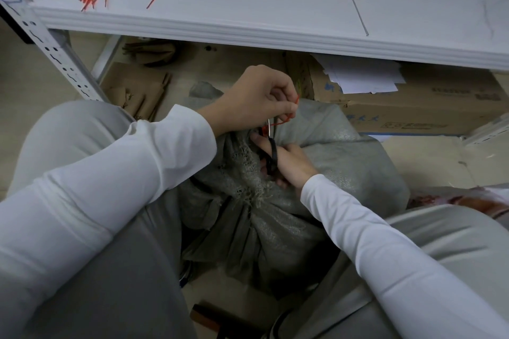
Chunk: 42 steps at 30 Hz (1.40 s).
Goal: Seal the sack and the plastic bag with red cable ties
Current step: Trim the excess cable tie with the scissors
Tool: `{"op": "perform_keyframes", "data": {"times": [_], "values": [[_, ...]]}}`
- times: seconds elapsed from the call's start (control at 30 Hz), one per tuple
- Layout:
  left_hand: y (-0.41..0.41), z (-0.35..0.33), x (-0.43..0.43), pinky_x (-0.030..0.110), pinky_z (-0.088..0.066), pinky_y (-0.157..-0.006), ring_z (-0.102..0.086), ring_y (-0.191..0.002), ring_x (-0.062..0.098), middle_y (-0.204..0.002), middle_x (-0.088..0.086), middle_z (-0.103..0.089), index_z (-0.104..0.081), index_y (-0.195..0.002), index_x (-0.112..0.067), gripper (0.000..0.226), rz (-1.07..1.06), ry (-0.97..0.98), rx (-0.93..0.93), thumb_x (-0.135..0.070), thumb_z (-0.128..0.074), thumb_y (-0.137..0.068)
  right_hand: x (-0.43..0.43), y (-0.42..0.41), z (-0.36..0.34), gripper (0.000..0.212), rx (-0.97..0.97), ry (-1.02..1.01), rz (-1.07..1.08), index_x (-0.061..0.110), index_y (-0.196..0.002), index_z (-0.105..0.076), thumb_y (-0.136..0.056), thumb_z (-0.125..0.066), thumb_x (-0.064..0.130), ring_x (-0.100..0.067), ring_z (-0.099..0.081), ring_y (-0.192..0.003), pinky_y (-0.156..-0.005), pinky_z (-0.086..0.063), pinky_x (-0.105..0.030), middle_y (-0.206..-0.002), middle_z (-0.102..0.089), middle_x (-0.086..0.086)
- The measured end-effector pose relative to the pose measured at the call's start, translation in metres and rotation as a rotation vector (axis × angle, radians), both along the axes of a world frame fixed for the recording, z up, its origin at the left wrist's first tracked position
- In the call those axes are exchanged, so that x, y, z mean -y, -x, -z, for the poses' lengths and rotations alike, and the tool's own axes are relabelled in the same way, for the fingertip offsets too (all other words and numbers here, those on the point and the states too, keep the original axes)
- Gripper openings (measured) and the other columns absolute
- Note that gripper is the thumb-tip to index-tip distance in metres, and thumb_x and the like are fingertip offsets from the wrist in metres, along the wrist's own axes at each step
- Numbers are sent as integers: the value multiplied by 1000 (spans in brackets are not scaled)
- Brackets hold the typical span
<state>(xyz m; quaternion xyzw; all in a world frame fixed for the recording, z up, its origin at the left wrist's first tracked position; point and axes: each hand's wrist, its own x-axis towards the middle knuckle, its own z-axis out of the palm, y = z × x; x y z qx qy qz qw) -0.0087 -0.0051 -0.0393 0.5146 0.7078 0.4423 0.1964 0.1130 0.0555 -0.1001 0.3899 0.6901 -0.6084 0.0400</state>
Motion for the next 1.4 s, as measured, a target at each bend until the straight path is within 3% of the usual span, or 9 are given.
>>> {"op": "perform_keyframes", "data": {"times": [0.13,0.27,0.47,0.6,0.77,0.93,1.13,1.27,1.4], "values": [[3,2,0,24,-59,-67,-72,-67,13,-76,10,-72,-67,-84,-1,5,-25,-6,-8,-4,-70,-83,-3,2,0,52,-29,-2,-12,7,-71,-64,-75,-68,59,-8,-50,-36,-38,-34,-19,-60,-65,-7],[11,3,-2,24,-59,-68,-72,-66,14,-75,8,-71,-66,-83,-1,4,-117,-19,18,-3,-69,-84,-4,3,5,50,-33,-68,-41,14,-56,-62,-71,-71,60,-10,-54,-44,-54,-40,-25,-48,-61,0],[8,2,-2,25,-59,-68,-72,-66,14,-74,8,-71,-66,-83,0,4,-92,-39,35,-2,-69,-84,-6,2,9,59,-17,-99,-11,12,-64,-66,-61,-71,71,-13,-57,-52,-51,-42,-24,-55,-66,-2],[0,2,-1,27,-60,-68,-72,-67,16,-75,13,-72,-67,-84,4,6,-25,-28,8,-1,-70,-83,-9,2,6,62,15,-58,-31,9,-78,-67,-68,-65,70,-15,-60,-55,-38,-35,-18,-65,-71,-5],[7,3,0,30,-60,-71,-72,-68,16,-78,13,-73,-68,-84,3,6,-98,-44,-12,-3,-69,-84,-7,5,10,63,-36,-48,-8,7,-76,-67,-57,-73,67,-18,-60,-50,-57,-47,-31,-57,-66,-5],[6,3,-1,30,-60,-72,-72,-68,16,-78,12,-73,-68,-85,2,6,-109,-36,-24,-4,-69,-84,-7,5,13,68,-43,-61,-14,8,-73,-67,-47,-73,70,-18,-60,-49,-59,-50,-33,-54,-64,-4],[-1,0,0,24,-59,-67,-72,-67,15,-76,13,-72,-67,-85,3,6,-15,-35,14,-3,-69,-84,-10,0,3,53,-23,-13,-52,10,-68,-62,-75,-66,62,-8,-47,-33,-36,-32,-17,-60,-65,-11],[3,2,0,22,-58,-67,-72,-68,14,-77,11,-72,-68,-85,2,6,-81,-62,-15,-4,-69,-84,-8,3,7,55,-59,-40,-16,8,-69,-65,-65,-74,62,-17,-61,-49,-54,-47,-27,-57,-65,-8],[8,6,0,24,-59,-67,-72,-67,16,-78,14,-72,-67,-82,1,5,-163,-89,-22,-3,-67,-85,-6,5,8,67,-50,-62,-16,4,-73,-69,-52,-74,68,-18,-60,-47,-65,-52,-37,-53,-64,-8]]}}
